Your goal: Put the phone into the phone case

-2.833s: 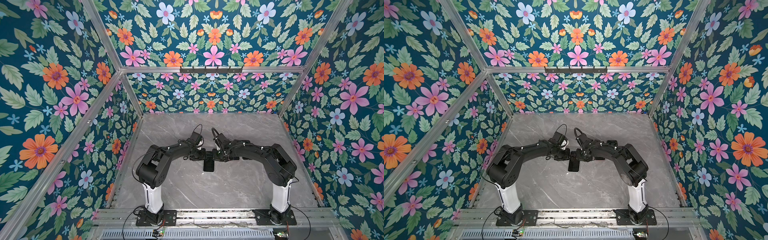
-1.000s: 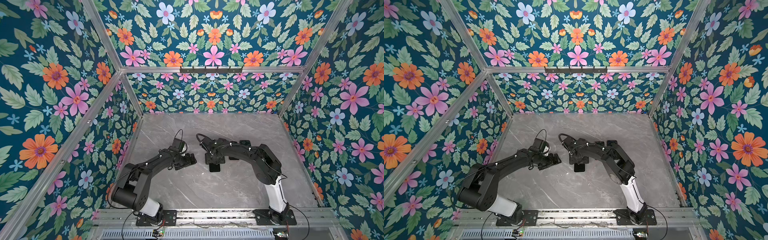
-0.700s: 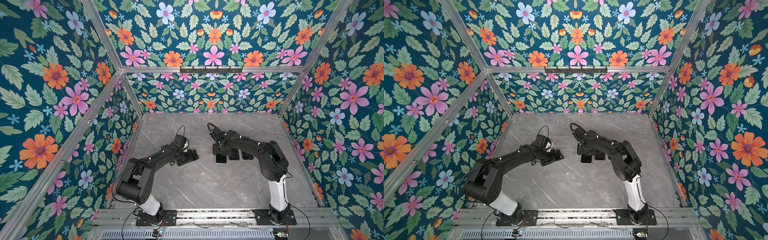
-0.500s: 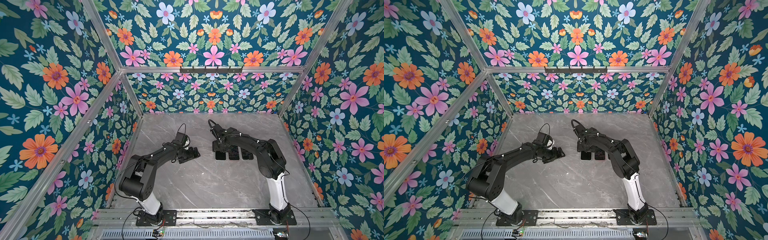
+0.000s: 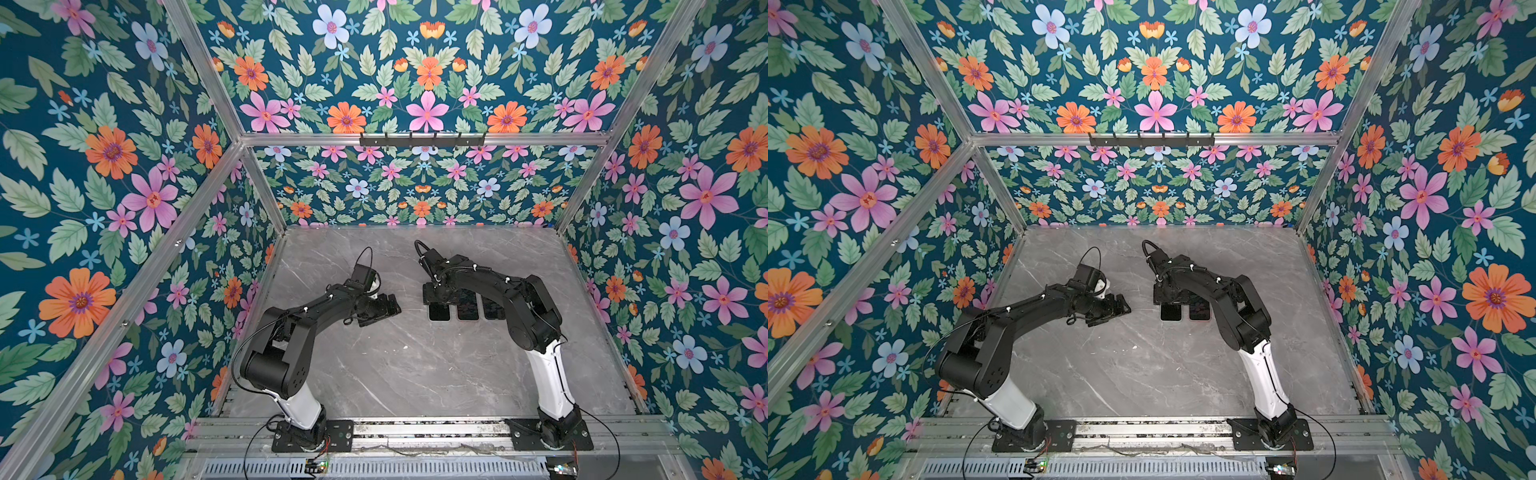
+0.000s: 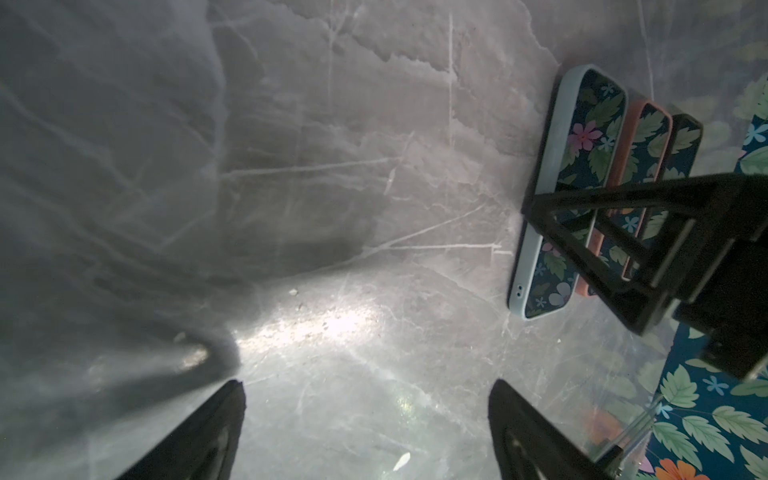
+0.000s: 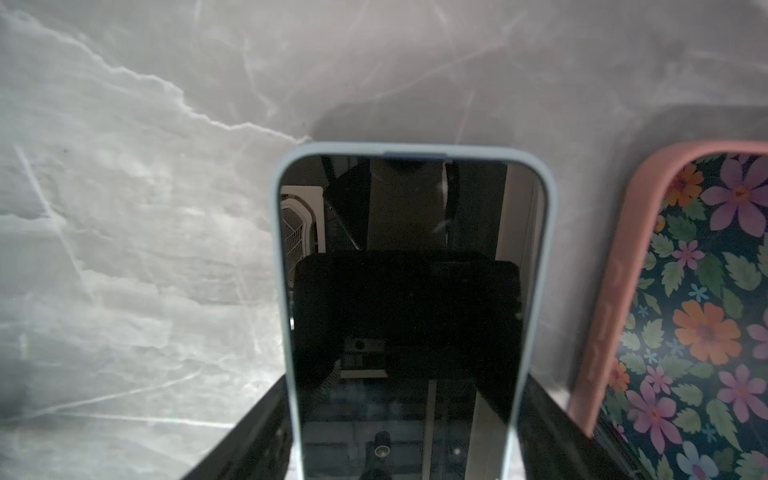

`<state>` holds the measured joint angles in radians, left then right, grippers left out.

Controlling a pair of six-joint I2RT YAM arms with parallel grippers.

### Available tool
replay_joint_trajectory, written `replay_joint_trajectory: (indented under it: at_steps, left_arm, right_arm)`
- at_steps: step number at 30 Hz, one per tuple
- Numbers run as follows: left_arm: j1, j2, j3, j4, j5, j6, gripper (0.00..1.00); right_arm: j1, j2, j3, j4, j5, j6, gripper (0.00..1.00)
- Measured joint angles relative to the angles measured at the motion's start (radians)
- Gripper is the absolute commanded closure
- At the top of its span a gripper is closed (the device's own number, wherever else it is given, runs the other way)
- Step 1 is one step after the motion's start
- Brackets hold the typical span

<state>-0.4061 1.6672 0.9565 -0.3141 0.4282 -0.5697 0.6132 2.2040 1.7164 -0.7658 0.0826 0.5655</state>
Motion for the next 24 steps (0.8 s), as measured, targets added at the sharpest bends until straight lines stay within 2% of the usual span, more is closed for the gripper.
replay_joint_trajectory:
  at_steps: [2, 9, 16, 19, 22, 24]
  left_arm:
    - [0.000, 0.000, -0.003, 0.000, 0.000, 0.000, 0.07]
    - [0.000, -0.005, -0.007, 0.000, -0.002, 0.007, 0.07]
    - [0.000, -0.053, -0.026, 0.000, -0.051, 0.049, 0.07]
    - [-0.001, -0.117, -0.050, -0.002, -0.125, 0.070, 0.11]
    - [-0.008, -0.196, -0.054, -0.011, -0.253, 0.082, 0.10]
    - [-0.024, -0.264, -0.079, 0.008, -0.378, 0.094, 0.00]
  right_arm:
    - [0.000, 0.003, 0.003, -0.002, 0.003, 0.000, 0.29]
    - [0.000, 0.005, 0.007, -0.005, -0.001, 0.001, 0.12]
    - [0.026, -0.045, -0.014, -0.012, 0.031, 0.007, 0.06]
    - [0.071, -0.168, -0.110, 0.037, 0.099, -0.006, 0.06]
    - [0.105, -0.334, -0.320, 0.165, 0.185, -0.055, 0.06]
    - [0.108, -0.454, -0.493, 0.264, 0.262, -0.096, 0.06]
